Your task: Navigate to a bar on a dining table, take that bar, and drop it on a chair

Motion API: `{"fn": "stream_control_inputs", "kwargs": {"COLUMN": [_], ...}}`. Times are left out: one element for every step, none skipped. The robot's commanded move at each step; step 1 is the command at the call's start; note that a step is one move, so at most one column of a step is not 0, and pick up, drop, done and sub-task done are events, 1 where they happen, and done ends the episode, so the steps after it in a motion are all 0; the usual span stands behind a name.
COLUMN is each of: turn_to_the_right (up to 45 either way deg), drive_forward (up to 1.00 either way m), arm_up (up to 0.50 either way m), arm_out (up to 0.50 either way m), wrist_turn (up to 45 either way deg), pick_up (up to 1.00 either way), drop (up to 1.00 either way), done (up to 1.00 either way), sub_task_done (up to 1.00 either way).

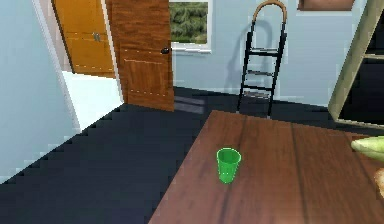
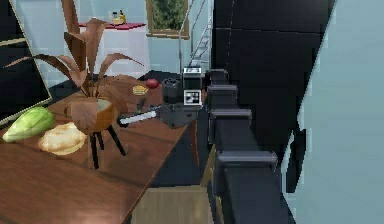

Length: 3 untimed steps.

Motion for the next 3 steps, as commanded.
{"fn": "stream_control_inputs", "kwargs": {"turn_to_the_right": [0.0, 0.0, 0.0], "drive_forward": [0.00, 0.00, 0.00], "arm_up": [0.00, -0.32, -0.32], "arm_out": [0.00, 0.00, 0.00], "wrist_turn": [24.0, 0.0, 0.0], "pick_up": [0.00, 0.00, 0.00], "drop": [0.00, 0.00, 0.00], "done": [0.00, 0.00, 0.00], "sub_task_done": [0.00, 0.00, 0.00]}}
